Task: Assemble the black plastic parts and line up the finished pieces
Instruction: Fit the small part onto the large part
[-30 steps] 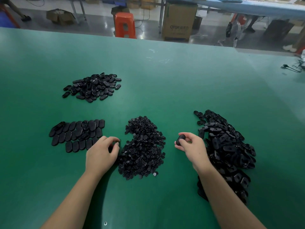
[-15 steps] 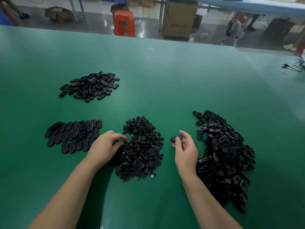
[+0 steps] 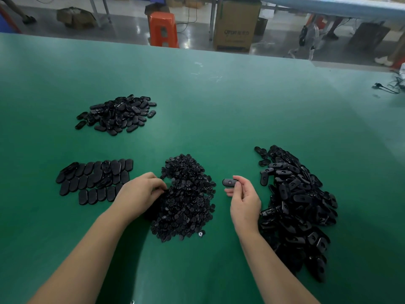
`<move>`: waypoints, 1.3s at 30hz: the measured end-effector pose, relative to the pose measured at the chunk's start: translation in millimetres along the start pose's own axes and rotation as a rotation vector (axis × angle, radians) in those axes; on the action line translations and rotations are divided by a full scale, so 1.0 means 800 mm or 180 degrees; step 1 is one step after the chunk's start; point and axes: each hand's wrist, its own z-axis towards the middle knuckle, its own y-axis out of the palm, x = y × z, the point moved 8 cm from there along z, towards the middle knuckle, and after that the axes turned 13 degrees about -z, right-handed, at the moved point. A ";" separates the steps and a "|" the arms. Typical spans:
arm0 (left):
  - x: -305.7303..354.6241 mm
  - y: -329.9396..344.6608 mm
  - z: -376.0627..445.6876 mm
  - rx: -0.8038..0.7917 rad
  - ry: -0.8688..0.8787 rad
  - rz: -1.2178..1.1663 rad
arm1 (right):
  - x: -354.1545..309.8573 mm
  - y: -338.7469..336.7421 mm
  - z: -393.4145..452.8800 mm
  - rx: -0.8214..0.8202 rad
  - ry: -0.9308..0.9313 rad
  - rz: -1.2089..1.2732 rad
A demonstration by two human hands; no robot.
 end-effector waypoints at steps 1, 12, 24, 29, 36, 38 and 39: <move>-0.001 0.000 0.001 -0.0010 -0.0038 -0.0096 | 0.000 0.000 0.000 -0.0005 0.0003 -0.0001; -0.002 -0.003 0.009 0.0595 -0.0625 -0.3219 | 0.000 0.000 0.001 0.0021 0.0013 -0.0139; 0.084 0.022 0.017 0.0319 -0.0405 -0.3764 | 0.001 0.000 0.000 0.0048 0.0047 -0.0105; 0.097 0.028 0.021 0.0413 -0.0386 -0.3589 | 0.001 -0.001 -0.001 0.0064 0.0031 -0.0036; 0.116 0.045 0.032 0.0336 -0.0329 -0.3837 | -0.002 -0.002 -0.001 0.0077 -0.0018 -0.0023; 0.119 0.051 0.035 0.0384 -0.0332 -0.3818 | -0.001 -0.002 -0.001 0.0084 -0.0020 -0.0025; 0.122 0.054 0.036 0.0390 -0.0335 -0.3805 | 0.000 -0.002 -0.001 0.0085 -0.0024 -0.0023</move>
